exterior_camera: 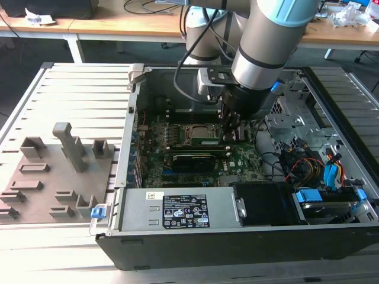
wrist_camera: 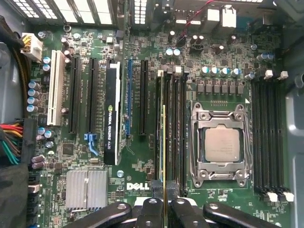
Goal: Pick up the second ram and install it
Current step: 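Insert the second ram into the second slot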
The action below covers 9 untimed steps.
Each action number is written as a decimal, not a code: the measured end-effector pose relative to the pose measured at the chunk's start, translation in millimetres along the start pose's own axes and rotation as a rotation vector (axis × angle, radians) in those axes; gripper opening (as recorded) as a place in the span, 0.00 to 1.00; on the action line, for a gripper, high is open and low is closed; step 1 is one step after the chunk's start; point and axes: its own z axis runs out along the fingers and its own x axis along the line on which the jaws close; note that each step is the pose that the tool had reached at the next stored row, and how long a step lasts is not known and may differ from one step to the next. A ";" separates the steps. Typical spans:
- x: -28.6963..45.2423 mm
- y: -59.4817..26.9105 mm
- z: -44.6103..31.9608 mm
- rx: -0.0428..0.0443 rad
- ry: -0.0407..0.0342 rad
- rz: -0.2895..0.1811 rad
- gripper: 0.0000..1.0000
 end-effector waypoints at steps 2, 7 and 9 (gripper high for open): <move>-0.3 2.6 1.3 0.0000 0.0001 0.000 0.14; -5.0 12.2 5.1 0.0000 0.0001 0.000 0.14; -9.3 19.2 6.9 0.0000 0.0000 0.000 0.14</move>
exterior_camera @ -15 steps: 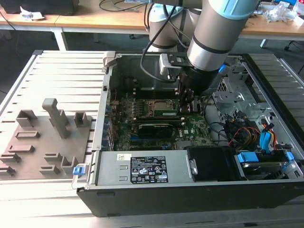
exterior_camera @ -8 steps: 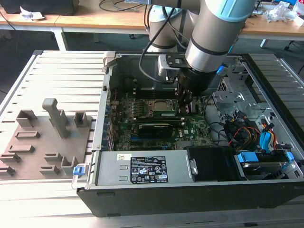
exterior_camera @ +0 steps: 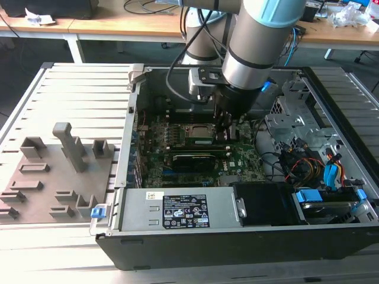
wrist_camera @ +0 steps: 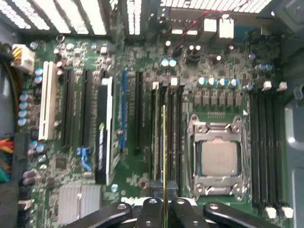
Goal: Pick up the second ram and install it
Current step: 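Insert the second ram into the second slot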
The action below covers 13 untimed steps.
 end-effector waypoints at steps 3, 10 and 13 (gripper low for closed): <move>-4.2 13.8 7.0 0.0001 0.0000 0.000 0.14; -5.5 15.1 20.3 0.0010 -0.0014 0.015 0.14; -6.8 17.2 22.7 0.0010 -0.0014 0.015 0.14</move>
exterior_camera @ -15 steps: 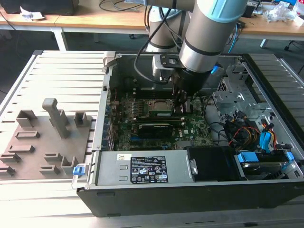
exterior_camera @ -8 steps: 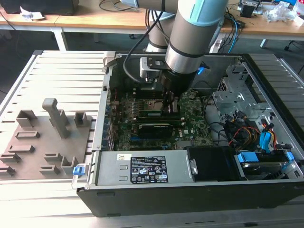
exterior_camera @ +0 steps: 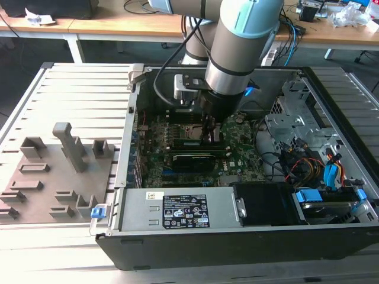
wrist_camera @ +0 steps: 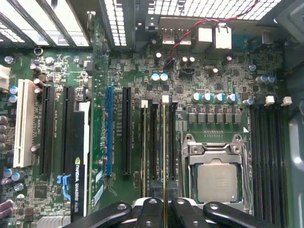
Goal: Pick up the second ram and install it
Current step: 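Insert the second ram into the second slot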
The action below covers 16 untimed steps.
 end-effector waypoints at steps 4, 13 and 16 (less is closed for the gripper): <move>-2.4 1.7 3.3 -0.0001 0.0000 -0.001 0.14; -2.5 1.0 9.8 -0.0004 0.0005 -0.004 0.14; -2.4 -0.6 9.9 -0.0006 0.0006 -0.004 0.14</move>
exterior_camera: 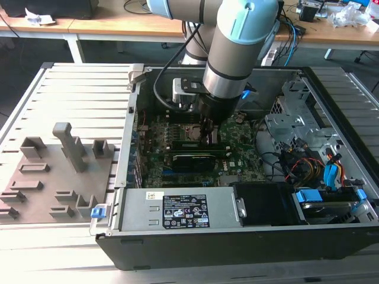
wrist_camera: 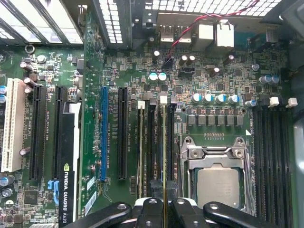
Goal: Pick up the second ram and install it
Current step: 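Insert the second ram into the second slot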
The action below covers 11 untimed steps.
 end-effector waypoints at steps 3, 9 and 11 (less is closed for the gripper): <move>-0.1 -0.3 0.1 0.0003 -0.0003 0.000 0.14; 0.0 -0.5 1.3 0.0023 -0.0029 0.029 0.14; 0.0 -0.5 1.9 0.0024 -0.0031 0.030 0.14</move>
